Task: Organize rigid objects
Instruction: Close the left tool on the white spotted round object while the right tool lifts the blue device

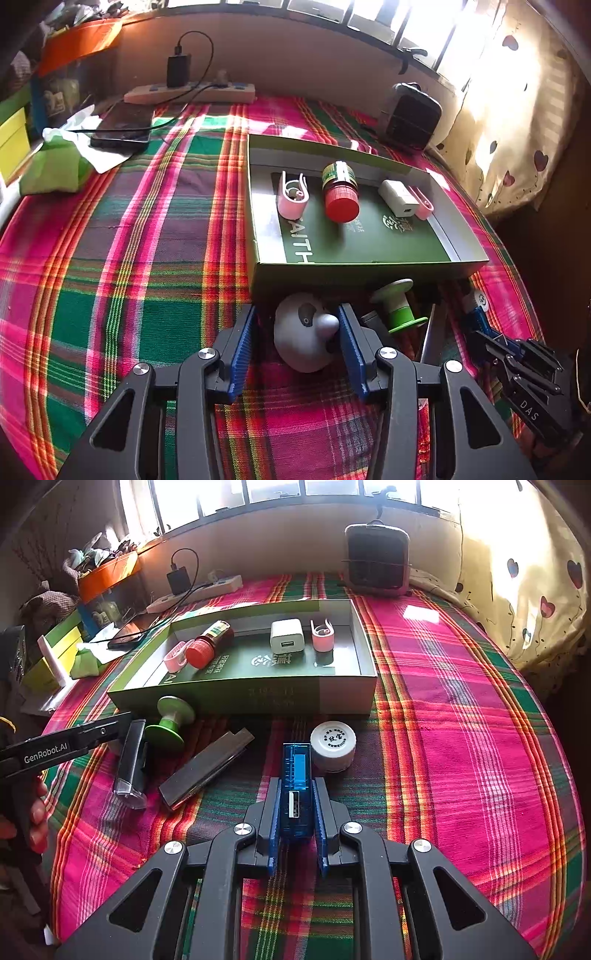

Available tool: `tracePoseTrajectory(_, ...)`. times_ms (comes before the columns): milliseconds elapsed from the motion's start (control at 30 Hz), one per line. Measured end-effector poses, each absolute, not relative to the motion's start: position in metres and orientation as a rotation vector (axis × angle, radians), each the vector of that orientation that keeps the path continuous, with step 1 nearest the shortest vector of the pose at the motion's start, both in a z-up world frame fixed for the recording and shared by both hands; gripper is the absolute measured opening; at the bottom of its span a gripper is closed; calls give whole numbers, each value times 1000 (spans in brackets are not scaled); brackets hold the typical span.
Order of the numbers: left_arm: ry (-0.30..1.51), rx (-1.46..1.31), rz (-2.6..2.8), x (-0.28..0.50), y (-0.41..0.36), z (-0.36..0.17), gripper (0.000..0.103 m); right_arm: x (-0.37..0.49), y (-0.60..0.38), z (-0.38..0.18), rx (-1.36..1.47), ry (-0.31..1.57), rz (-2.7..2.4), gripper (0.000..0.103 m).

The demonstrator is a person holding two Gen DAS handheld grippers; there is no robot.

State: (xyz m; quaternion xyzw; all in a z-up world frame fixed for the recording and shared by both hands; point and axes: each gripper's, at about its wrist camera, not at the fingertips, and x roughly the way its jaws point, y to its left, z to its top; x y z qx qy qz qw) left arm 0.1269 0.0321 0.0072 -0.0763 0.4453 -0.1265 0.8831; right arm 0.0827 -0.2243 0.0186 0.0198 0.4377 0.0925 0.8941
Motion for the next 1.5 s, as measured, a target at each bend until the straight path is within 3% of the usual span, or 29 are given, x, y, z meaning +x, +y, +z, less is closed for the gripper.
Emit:
tracePoseTrajectory(100,924,-160,-266,126,30,8,35,82,-225,19,45,908,195,17)
tracePoseTrajectory(1500,883,-166,-242,116,33,24,35,75,-225,28,27,875,210,17)
